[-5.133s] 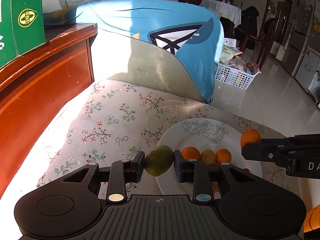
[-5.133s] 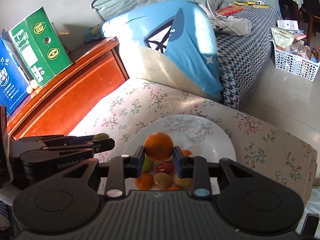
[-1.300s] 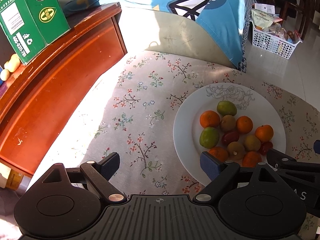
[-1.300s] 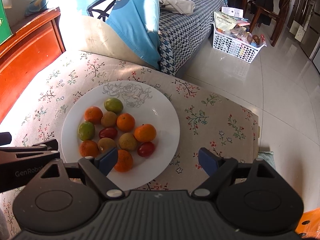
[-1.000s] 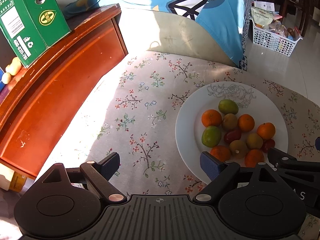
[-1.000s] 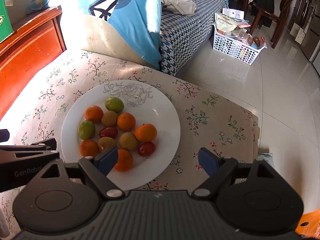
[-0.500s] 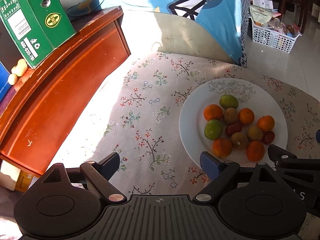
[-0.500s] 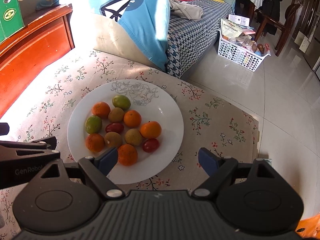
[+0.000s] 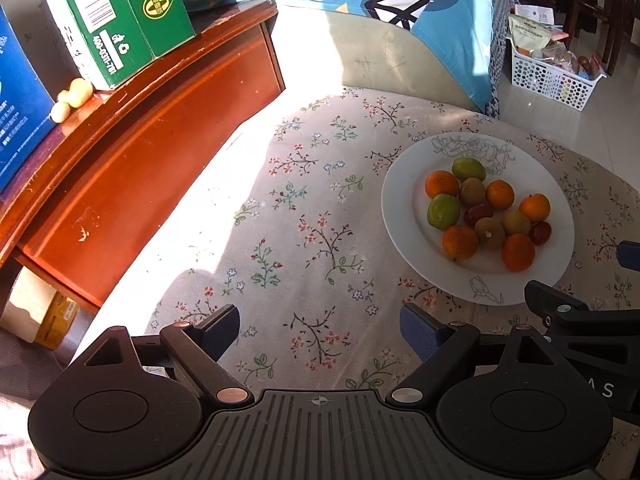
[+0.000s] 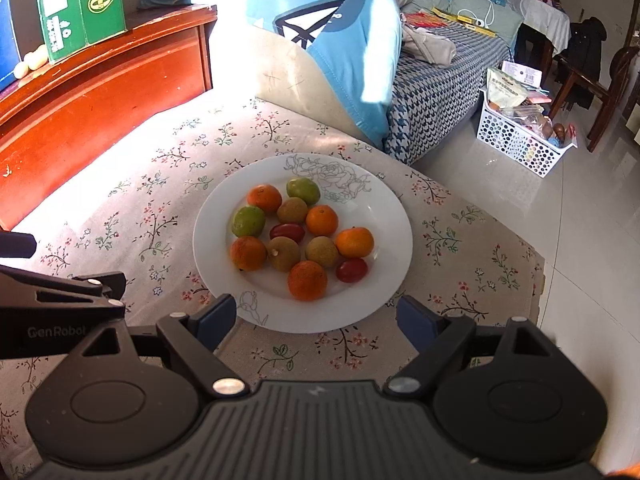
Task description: Organize fruits
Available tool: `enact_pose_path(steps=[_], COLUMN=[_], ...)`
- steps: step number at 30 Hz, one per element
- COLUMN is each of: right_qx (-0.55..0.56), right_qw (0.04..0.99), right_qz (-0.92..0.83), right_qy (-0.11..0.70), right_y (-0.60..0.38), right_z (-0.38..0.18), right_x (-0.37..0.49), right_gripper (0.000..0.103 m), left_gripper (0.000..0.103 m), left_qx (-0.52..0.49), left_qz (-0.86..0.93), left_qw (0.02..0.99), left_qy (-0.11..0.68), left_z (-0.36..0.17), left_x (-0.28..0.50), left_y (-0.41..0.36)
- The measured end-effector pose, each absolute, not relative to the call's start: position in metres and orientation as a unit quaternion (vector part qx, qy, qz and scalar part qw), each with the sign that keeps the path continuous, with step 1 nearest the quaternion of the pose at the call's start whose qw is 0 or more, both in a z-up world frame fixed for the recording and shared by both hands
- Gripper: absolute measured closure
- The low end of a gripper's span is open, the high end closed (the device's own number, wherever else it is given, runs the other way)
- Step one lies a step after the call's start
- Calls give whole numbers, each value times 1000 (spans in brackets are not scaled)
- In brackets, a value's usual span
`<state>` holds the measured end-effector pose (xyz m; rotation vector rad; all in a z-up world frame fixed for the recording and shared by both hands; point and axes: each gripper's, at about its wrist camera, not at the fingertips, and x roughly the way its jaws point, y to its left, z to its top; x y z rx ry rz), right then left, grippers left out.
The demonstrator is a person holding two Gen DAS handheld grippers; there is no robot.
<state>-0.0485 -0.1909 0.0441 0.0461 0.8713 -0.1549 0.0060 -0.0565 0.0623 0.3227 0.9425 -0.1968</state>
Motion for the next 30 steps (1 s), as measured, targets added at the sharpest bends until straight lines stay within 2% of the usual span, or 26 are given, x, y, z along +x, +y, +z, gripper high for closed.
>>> enact_pose_path(steps=[15, 21, 25, 28, 30], right_qx=[47, 9, -26, -21, -30], right_qw=[894, 893, 910, 912, 920], right_qz=[-4, 48, 69, 77, 82], right_qy=[445, 447, 408, 402, 382], right_y=[-147, -115, -100, -97, -93], right_z=[0, -23, -32, -37, -40], right_x=[-88, -91, -96, -90, -89], right_gripper=[16, 16, 11, 1, 1], left_gripper=[14, 14, 14, 14, 14], left_qx=[147, 138, 132, 127, 124], left_qz=[-80, -69, -62, -61, -62], left_qw=[873, 871, 869, 867, 866], left_qy=[459, 467, 473, 477, 481], left_z=[51, 43, 38, 35, 33], left_x=[-12, -12, -10, -9, -8], left_y=[-9, 10, 18, 22, 23])
